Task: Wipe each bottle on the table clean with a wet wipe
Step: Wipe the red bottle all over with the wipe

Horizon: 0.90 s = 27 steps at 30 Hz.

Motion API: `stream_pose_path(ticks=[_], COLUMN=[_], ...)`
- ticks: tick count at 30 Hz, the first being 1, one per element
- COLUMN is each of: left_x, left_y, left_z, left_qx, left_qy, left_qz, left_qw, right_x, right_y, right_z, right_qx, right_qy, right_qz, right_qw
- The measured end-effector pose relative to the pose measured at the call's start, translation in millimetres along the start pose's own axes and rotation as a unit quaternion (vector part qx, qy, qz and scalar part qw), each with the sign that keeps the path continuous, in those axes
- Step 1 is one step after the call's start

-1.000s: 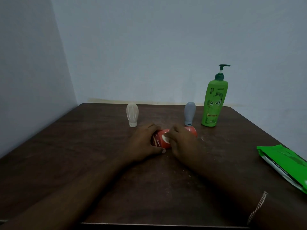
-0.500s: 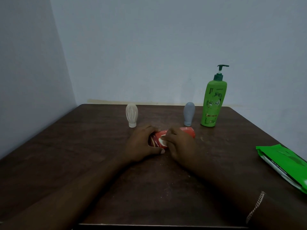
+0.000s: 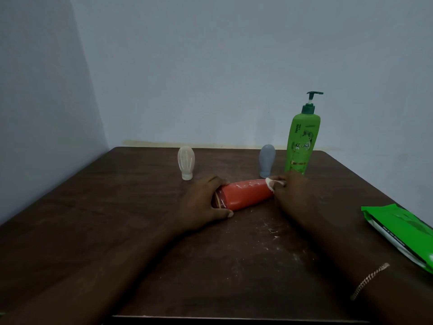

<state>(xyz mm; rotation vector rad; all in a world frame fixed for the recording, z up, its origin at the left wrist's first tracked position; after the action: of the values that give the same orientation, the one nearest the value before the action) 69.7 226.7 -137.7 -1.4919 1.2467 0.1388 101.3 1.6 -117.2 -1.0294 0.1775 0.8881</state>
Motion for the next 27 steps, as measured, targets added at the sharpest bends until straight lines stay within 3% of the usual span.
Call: stream_pose_path(ticks=[3,7,10,14,18,20,25,27], left_x=[-2,-4,-2,-3,-3,-2,-1,-1], left_y=[-1,1,1,1,1,1,2,3], left_z=[-8,-12,-12,-13,-13,-12,-9,-8], left_qx=[0.035,0.055,0.053,0.053,0.051,0.048,0.037,0.037], left_qy=[-0.018,-0.028,-0.026,-0.022,-0.021,-0.02,-0.024,-0.024], left_qz=[-0.005,-0.003,0.003,0.002,0.001,-0.001,-0.001,-0.004], left_qw=[0.999,0.998,0.998,0.998,0.999,0.999,0.999,0.999], right_x=[-1,1,-1,4,-2,1,15,18], right_y=[-4,3,-2,5,0,7,41,41], right_z=[-8,12,-3,17,3,16,75,78], right_qx=[0.026,-0.059,0.004,-0.061,-0.008,-0.048,-0.187,-0.198], right_qy=[-0.004,0.012,0.002,0.01,0.014,0.023,-0.075,-0.082], right_qz=[-0.003,0.014,-0.012,-0.002,-0.023,-0.006,0.074,0.08], right_qw=[1.0,0.998,1.0,0.998,1.0,0.999,0.977,0.974])
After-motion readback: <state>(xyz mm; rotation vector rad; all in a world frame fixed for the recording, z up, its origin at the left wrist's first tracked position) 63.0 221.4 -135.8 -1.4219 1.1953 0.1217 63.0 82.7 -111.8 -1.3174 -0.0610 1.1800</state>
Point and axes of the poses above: each hand's wrist, its own y-axis away from the middle knuckle, its own x-axis out of the palm, z = x × y, the point moved 9 cm from there along -y, towards the middle knuckle, and after that the axes turned 14 degrees about -z, right-handed, at the moved point
